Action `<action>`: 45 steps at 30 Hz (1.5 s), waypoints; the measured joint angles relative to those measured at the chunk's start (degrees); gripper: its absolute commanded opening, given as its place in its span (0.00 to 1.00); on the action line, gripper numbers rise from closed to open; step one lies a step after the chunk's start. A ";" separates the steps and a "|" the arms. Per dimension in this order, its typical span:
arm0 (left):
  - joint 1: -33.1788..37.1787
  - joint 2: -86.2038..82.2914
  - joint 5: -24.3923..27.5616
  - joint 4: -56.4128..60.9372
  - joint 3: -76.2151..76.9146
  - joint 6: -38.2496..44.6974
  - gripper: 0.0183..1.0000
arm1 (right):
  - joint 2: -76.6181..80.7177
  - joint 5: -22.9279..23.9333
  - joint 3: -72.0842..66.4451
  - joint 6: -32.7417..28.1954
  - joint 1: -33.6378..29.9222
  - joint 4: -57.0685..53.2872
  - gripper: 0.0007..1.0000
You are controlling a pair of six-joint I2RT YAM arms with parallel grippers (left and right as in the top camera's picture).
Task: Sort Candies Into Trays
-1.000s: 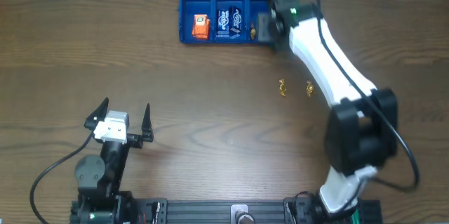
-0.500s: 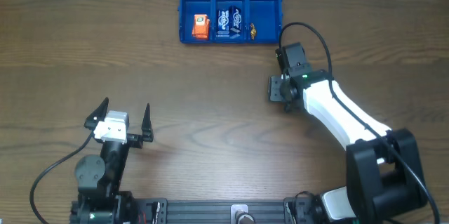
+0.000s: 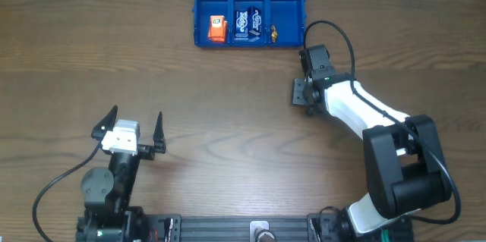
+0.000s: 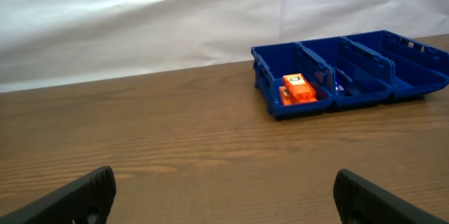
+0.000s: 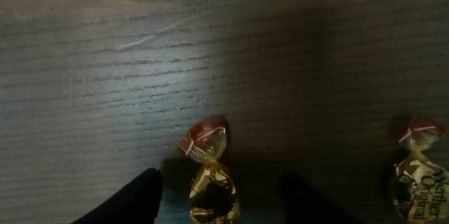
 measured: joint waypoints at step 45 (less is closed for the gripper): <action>0.00 0.00 0.00 0.00 0.00 0.02 1.00 | 19.91 7.30 57.59 -7.52 1.97 -18.03 0.29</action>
